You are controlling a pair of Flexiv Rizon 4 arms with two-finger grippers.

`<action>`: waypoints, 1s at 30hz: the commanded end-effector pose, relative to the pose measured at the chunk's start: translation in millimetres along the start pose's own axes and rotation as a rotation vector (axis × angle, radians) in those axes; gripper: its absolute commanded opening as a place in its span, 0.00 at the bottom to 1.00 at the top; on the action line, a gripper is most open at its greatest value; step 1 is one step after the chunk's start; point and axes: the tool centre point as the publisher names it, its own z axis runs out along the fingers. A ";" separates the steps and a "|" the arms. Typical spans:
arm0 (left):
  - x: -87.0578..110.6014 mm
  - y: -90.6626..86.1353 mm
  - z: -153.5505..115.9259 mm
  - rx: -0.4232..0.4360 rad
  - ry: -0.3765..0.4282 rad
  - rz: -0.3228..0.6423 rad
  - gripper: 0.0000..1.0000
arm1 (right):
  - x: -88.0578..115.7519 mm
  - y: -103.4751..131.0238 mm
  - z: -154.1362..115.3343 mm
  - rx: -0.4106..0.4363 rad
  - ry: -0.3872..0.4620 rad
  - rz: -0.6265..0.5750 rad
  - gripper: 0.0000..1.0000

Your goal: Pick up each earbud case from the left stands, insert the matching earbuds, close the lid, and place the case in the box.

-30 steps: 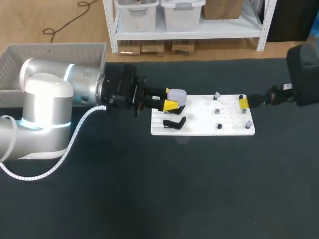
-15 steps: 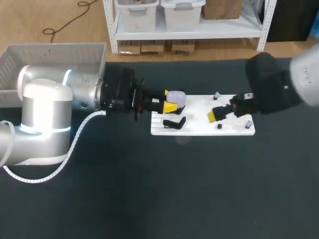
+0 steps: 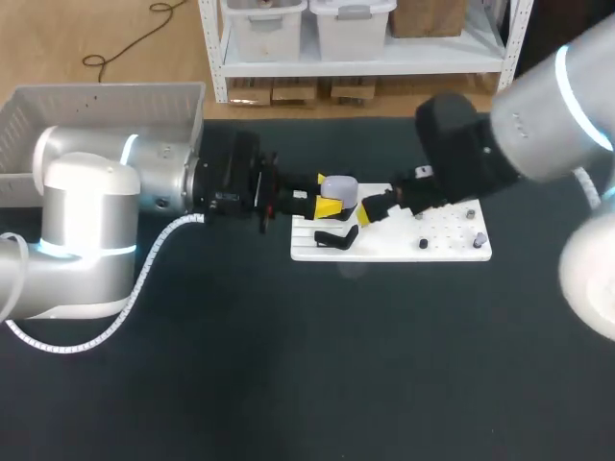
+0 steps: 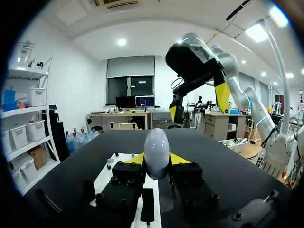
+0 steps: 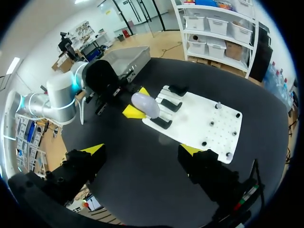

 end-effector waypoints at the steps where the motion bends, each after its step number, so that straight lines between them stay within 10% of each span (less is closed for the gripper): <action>1: 0.3 -1.5 -0.1 -0.005 -0.001 0.002 0.00 | -16.2 -5.7 17.5 0.018 0.041 0.004 1.00; 30: 0.3 -1.5 -0.1 -0.005 -0.001 0.002 0.00 | -34.0 -26.8 50.6 0.064 0.100 0.022 1.00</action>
